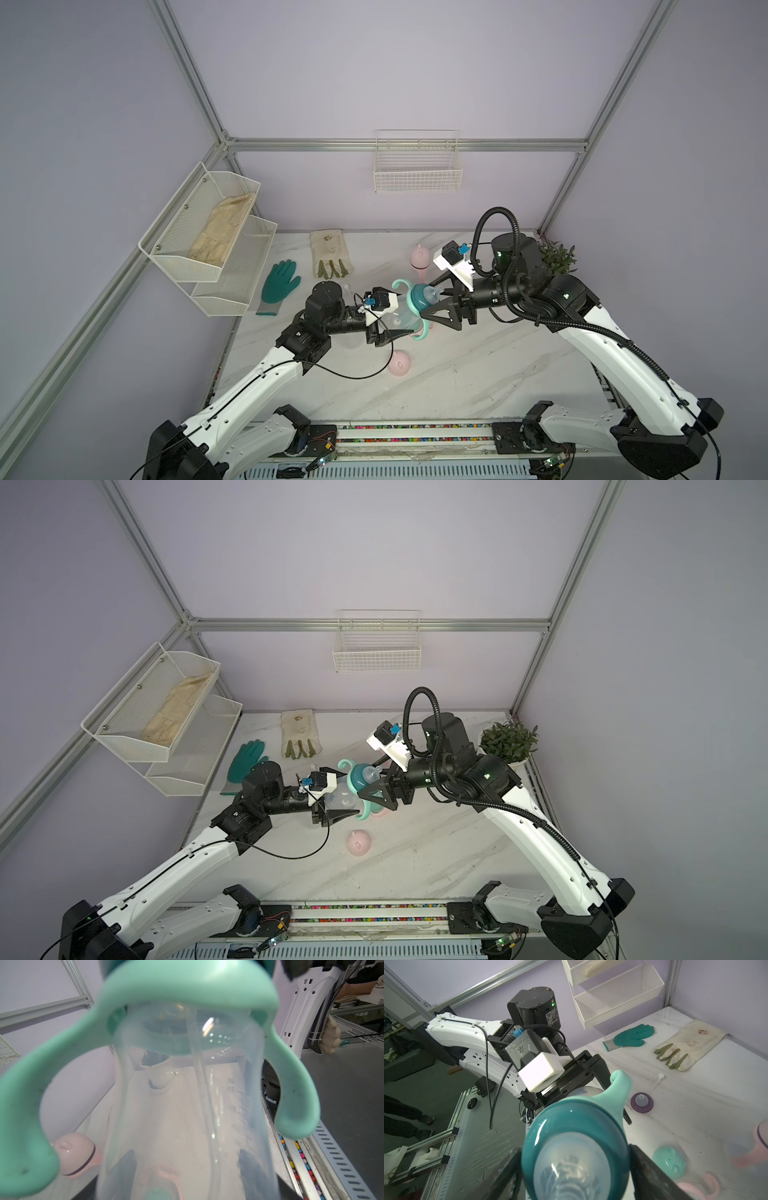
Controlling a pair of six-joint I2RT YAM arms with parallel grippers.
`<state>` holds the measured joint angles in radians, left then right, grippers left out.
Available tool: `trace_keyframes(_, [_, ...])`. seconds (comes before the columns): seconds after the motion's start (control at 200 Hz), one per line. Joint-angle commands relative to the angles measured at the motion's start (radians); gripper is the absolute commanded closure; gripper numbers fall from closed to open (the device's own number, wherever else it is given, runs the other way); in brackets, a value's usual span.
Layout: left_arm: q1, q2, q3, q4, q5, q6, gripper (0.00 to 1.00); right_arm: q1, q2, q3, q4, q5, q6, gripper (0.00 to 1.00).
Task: Assemble the baby bottles
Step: Screw the nipple onto the baby bottle.
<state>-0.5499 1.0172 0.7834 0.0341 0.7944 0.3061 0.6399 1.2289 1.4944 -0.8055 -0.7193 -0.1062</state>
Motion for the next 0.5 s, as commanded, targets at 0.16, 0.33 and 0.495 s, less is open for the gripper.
trace_keyframes(0.16, [0.007, 0.021, 0.089, -0.003, -0.015, 0.005, 1.00, 0.001, 0.005, 0.047, -0.005, 0.022, -0.004, 0.35])
trace_keyframes(0.33, [0.007, 0.036, 0.101, -0.021, 0.020, -0.019, 1.00, 0.001, -0.007, 0.040, -0.035, 0.042, -0.064, 0.59])
trace_keyframes(0.495, [0.008, 0.067, 0.141, -0.018, 0.149, -0.089, 1.00, 0.001, -0.069, -0.026, -0.039, -0.002, -0.180, 0.73])
